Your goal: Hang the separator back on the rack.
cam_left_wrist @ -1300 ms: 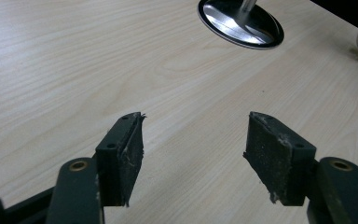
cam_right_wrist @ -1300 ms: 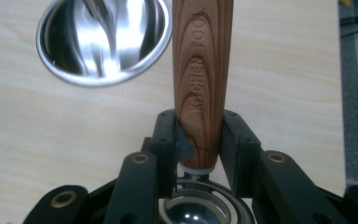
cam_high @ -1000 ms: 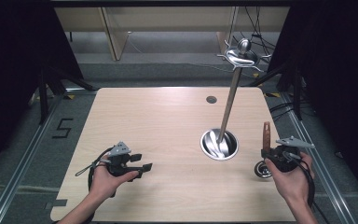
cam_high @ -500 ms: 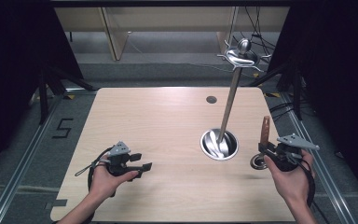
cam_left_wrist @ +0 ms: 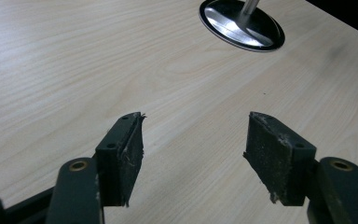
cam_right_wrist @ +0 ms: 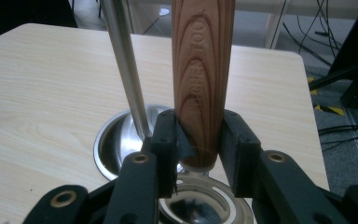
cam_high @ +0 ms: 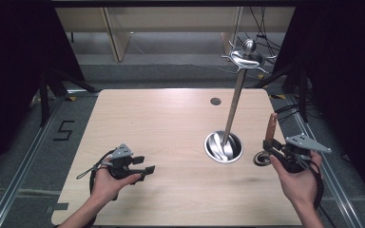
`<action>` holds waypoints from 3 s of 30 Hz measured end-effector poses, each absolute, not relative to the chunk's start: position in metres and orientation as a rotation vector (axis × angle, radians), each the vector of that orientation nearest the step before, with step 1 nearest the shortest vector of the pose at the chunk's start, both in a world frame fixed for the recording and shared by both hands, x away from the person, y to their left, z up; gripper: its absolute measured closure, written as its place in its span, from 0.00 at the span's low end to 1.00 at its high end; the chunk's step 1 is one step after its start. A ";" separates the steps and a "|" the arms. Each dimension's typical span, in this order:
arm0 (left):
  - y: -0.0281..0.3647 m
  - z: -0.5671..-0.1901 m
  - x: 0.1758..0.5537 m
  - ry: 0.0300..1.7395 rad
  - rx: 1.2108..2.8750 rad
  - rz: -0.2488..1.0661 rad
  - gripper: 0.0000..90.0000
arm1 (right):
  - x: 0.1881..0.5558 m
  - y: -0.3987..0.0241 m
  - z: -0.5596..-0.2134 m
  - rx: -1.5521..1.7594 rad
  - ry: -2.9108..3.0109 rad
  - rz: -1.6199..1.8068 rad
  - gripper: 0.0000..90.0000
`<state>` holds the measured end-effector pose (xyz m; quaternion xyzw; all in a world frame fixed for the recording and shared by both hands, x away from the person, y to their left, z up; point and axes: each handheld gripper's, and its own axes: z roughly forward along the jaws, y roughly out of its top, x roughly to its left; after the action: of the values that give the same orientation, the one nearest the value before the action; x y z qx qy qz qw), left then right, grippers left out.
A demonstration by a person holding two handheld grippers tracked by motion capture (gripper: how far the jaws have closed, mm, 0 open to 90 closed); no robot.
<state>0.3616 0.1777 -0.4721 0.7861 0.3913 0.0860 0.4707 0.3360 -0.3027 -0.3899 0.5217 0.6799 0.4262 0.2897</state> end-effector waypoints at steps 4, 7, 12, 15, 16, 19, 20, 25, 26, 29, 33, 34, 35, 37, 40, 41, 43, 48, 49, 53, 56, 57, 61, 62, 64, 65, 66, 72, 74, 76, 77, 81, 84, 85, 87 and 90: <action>0.177 -0.472 0.361 0.964 1.927 0.224 0.40 | 0.334 -0.301 -0.388 1.404 1.810 1.141 0.78; 0.177 -0.472 0.362 0.961 1.931 0.217 0.40 | 0.335 -0.301 -0.387 1.392 1.794 1.172 0.78; 0.177 -0.472 0.362 0.962 1.930 0.217 0.40 | 0.336 -0.304 -0.383 1.332 1.793 1.159 0.78; 0.177 -0.472 0.362 0.962 1.929 0.218 0.40 | 0.334 -0.301 -0.380 1.359 1.758 1.179 0.78; 0.177 -0.472 0.362 0.962 1.929 0.217 0.40 | 0.334 -0.301 -0.378 1.359 1.763 1.167 0.78; 0.177 -0.473 0.362 0.963 1.930 0.217 0.40 | 0.334 -0.300 -0.375 1.356 1.758 1.176 0.78; 0.177 -0.473 0.362 0.963 1.932 0.217 0.40 | 0.336 -0.302 -0.375 1.321 1.767 1.170 0.78; 0.176 -0.473 0.362 0.961 1.933 0.216 0.40 | 0.335 -0.298 -0.371 1.342 1.756 1.192 0.78; 0.177 -0.473 0.363 0.957 1.944 0.207 0.40 | 0.337 -0.299 -0.371 1.320 1.757 1.190 0.78; 0.177 -0.473 0.363 0.958 1.940 0.209 0.40 | 0.336 -0.297 -0.368 1.323 1.745 1.205 0.78; 0.176 -0.473 0.362 0.960 1.935 0.218 0.40 | 0.337 -0.297 -0.365 1.296 1.731 1.202 0.78; 0.177 -0.473 0.362 0.960 1.937 0.219 0.40 | 0.335 -0.296 -0.363 1.308 1.744 1.200 0.78; 0.177 -0.473 0.362 0.961 1.936 0.218 0.40 | 0.335 -0.295 -0.362 1.322 1.736 1.200 0.78; 0.177 -0.473 0.363 0.958 1.942 0.209 0.40 | 0.335 -0.295 -0.361 1.307 1.734 1.201 0.78; 0.177 -0.473 0.363 0.957 1.940 0.211 0.40 | 0.336 -0.294 -0.359 1.297 1.724 1.214 0.78; 0.177 -0.473 0.363 0.957 1.942 0.208 0.40 | 0.336 -0.295 -0.358 1.280 1.720 1.202 0.78; 0.176 -0.474 0.362 0.963 1.928 0.213 0.40 | 0.335 -0.294 -0.357 1.299 1.723 1.209 0.78; 0.176 -0.474 0.363 0.959 1.933 0.218 0.40 | 0.336 -0.291 -0.351 1.275 1.726 1.231 0.78; 0.176 -0.474 0.363 0.959 1.933 0.217 0.40 | 0.336 -0.292 -0.350 1.256 1.728 1.213 0.78; 0.177 -0.473 0.362 0.964 1.930 0.214 0.40 | 0.336 -0.290 -0.347 1.267 1.737 1.220 0.78; 0.177 -0.473 0.362 0.966 1.926 0.217 0.40 | 0.336 -0.289 -0.346 1.285 1.732 1.228 0.78; 0.176 -0.473 0.362 0.967 1.925 0.221 0.40 | 0.337 -0.290 -0.346 1.262 1.730 1.232 0.78; 0.177 -0.473 0.362 0.963 1.937 0.225 0.40 | 0.337 -0.288 -0.341 1.258 1.726 1.234 0.78; 0.176 -0.473 0.362 0.968 1.927 0.223 0.40 | 0.337 -0.286 -0.339 1.270 1.732 1.239 0.78; 0.177 -0.473 0.362 0.965 1.933 0.227 0.40 | 0.338 -0.286 -0.336 1.254 1.732 1.240 0.78; 0.177 -0.473 0.362 0.965 1.933 0.227 0.40 | 0.338 -0.284 -0.335 1.265 1.726 1.248 0.78; 0.177 -0.473 0.362 0.965 1.933 0.227 0.40 | 0.339 -0.285 -0.334 1.237 1.724 1.244 0.78; 0.177 -0.473 0.362 0.966 1.931 0.227 0.40 | 0.341 -0.280 -0.327 1.244 1.730 1.246 0.78; 0.176 -0.473 0.362 0.968 1.925 0.223 0.40 | 0.342 -0.280 -0.325 1.239 1.728 1.235 0.78; 0.176 -0.473 0.362 0.969 1.925 0.223 0.40 | 0.343 -0.279 -0.324 1.239 1.726 1.241 0.78; 0.176 -0.473 0.362 0.968 1.925 0.223 0.40 | 0.343 -0.279 -0.323 1.244 1.729 1.242 0.78; 0.177 -0.473 0.362 0.966 1.930 0.225 0.40 | 0.344 -0.277 -0.320 1.252 1.715 1.248 0.78; 0.176 -0.473 0.362 0.970 1.923 0.223 0.40 | 0.344 -0.277 -0.317 1.247 1.716 1.253 0.78; 0.177 -0.473 0.362 0.966 1.931 0.226 0.40 | 0.345 -0.277 -0.316 1.243 1.710 1.259 0.78; 0.177 -0.473 0.362 0.967 1.929 0.226 0.40 | 0.345 -0.276 -0.315 1.238 1.710 1.258 0.78; 0.177 -0.473 0.362 0.970 1.923 0.224 0.40 | 0.346 -0.277 -0.312 1.233 1.707 1.259 0.78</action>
<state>0.3617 0.1765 -0.4727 0.7843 0.3956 0.0915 0.4690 0.3460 -0.2770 -0.3124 0.4731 0.6548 0.4832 0.3375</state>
